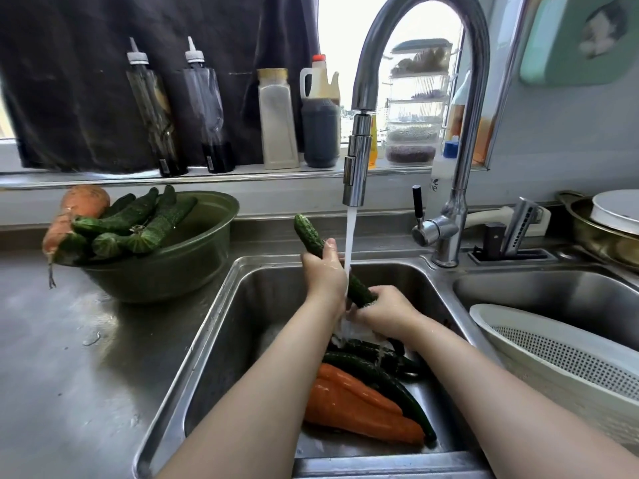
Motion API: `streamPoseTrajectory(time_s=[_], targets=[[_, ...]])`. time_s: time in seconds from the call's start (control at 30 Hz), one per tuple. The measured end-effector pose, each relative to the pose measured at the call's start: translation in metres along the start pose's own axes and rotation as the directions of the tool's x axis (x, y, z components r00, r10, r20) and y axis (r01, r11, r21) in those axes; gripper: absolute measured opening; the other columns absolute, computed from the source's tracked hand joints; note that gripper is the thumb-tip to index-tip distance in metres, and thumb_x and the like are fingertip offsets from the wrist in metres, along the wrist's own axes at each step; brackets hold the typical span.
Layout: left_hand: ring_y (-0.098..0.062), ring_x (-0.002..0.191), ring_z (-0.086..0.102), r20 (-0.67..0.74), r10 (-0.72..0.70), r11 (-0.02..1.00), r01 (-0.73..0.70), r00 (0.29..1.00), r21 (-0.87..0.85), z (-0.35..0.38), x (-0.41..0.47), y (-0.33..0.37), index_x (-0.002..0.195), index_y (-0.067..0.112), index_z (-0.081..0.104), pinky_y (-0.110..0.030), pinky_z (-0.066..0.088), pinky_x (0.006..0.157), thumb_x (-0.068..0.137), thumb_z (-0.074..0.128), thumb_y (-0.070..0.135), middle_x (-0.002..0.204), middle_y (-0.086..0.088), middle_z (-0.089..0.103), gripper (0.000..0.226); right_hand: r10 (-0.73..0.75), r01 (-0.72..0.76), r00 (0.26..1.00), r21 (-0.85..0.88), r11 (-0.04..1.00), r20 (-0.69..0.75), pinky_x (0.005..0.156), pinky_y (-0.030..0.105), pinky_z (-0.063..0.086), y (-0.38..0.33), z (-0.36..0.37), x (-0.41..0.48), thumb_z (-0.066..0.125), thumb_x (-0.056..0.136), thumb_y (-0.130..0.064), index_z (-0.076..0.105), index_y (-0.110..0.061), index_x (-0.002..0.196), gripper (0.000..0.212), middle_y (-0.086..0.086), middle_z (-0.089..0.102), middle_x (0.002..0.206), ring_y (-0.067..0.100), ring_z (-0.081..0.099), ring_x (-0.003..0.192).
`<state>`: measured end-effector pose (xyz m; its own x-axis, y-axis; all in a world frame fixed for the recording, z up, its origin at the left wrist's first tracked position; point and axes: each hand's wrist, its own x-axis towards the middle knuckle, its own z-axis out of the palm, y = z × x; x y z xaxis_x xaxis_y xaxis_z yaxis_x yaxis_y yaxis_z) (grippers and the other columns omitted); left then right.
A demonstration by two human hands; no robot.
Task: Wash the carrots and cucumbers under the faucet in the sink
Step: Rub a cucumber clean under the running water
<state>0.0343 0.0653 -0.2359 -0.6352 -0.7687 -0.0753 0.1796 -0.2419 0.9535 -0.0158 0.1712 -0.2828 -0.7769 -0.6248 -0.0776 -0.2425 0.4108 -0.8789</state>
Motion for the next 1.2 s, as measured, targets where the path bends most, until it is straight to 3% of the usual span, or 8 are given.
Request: streamPoseTrajectory(time_s=[0.17,0.27,0.4,0.5,0.63,0.8,1.03,1.2], targets=[[-0.012,0.052,0.055,0.207,-0.064,0.979,0.101,0.976,-0.177,-0.004,-0.006,0.016,0.095,0.012,0.062,-0.028,0.052,0.059,0.098,0.068,0.034,0.064,-0.001,0.055,0.022,0.033,-0.102,0.96,0.239,0.966,0.277,0.043,0.025,0.029,-0.014,-0.009,-0.013,0.076,0.083,-0.017,0.052,-0.019,0.067,0.029,0.001,0.039,0.055,0.015,0.033,0.042],[-0.008,0.04,0.042,0.402,-0.139,0.92,0.268,0.905,-0.285,-0.008,-0.009,0.023,0.066,0.022,0.049,-0.022,0.039,0.048,0.091,0.066,0.052,0.046,0.008,0.041,0.043,0.06,-0.332,0.732,0.279,0.901,0.679,0.041,0.022,0.026,-0.018,-0.017,-0.02,0.068,0.083,-0.031,0.052,-0.022,0.065,0.025,-0.005,0.031,0.053,0.01,0.027,0.041],[-0.01,0.042,0.042,0.521,-0.164,0.846,0.391,0.838,-0.362,-0.019,-0.007,0.017,0.052,0.021,0.047,-0.022,0.039,0.05,0.084,0.058,0.07,0.042,0.009,0.038,0.06,0.057,-0.419,0.574,0.233,0.878,0.817,0.04,0.02,0.028,-0.015,-0.025,-0.019,0.067,0.082,-0.031,0.056,-0.021,0.075,0.017,-0.009,0.033,0.051,0.005,0.029,0.038],[-0.006,0.037,0.034,0.447,-0.206,0.822,0.402,0.87,-0.403,-0.016,-0.009,0.016,0.054,0.023,0.043,-0.02,0.034,0.045,0.074,0.058,0.082,0.043,0.01,0.034,0.064,0.104,-0.382,0.691,0.239,0.893,0.715,0.04,0.021,0.028,-0.014,-0.019,-0.02,0.062,0.084,-0.022,0.051,-0.019,0.072,0.016,-0.004,0.036,0.055,0.008,0.03,0.039],[-0.009,0.038,0.035,0.096,-0.217,0.891,0.237,0.971,-0.387,-0.005,-0.003,0.012,0.072,0.02,0.045,-0.023,0.036,0.045,0.09,0.054,0.075,0.053,0.006,0.038,0.059,0.015,-0.051,0.974,0.157,0.986,0.227,0.041,0.025,0.035,-0.011,-0.001,-0.013,0.072,0.07,-0.014,0.06,-0.009,0.078,0.015,0.009,0.048,0.055,0.02,0.042,0.041],[-0.019,0.066,0.058,0.05,-0.141,0.956,0.149,0.989,-0.254,-0.004,0.007,0.002,0.101,0.007,0.054,-0.036,0.054,0.069,0.107,0.052,0.037,0.081,-0.007,0.056,0.031,-0.1,0.092,0.99,-0.083,0.992,-0.102,0.039,0.025,0.038,-0.016,0.003,-0.004,0.07,0.079,-0.015,0.065,-0.011,0.072,0.009,-0.003,0.056,0.049,0.011,0.049,0.036],[-0.006,0.046,0.048,0.446,-0.173,0.882,0.34,0.878,-0.327,-0.014,-0.002,0.013,0.069,0.022,0.053,-0.02,0.044,0.051,0.096,0.067,0.035,0.053,0.008,0.05,0.033,-0.025,-0.166,0.876,0.349,0.922,0.482,0.039,0.024,0.031,-0.022,-0.008,-0.019,0.064,0.084,-0.016,0.052,-0.013,0.07,0.018,0.005,0.04,0.058,0.018,0.036,0.039],[-0.008,0.036,0.031,0.458,-0.235,0.831,0.422,0.857,-0.363,-0.012,-0.01,0.021,0.055,0.024,0.041,-0.023,0.031,0.046,0.088,0.06,0.068,0.043,0.01,0.033,0.059,0.104,-0.335,0.755,0.246,0.91,0.647,0.04,0.024,0.032,-0.03,-0.01,-0.028,0.055,0.083,-0.02,0.049,-0.019,0.052,0.032,-0.002,0.04,0.048,0.012,0.037,0.038]])
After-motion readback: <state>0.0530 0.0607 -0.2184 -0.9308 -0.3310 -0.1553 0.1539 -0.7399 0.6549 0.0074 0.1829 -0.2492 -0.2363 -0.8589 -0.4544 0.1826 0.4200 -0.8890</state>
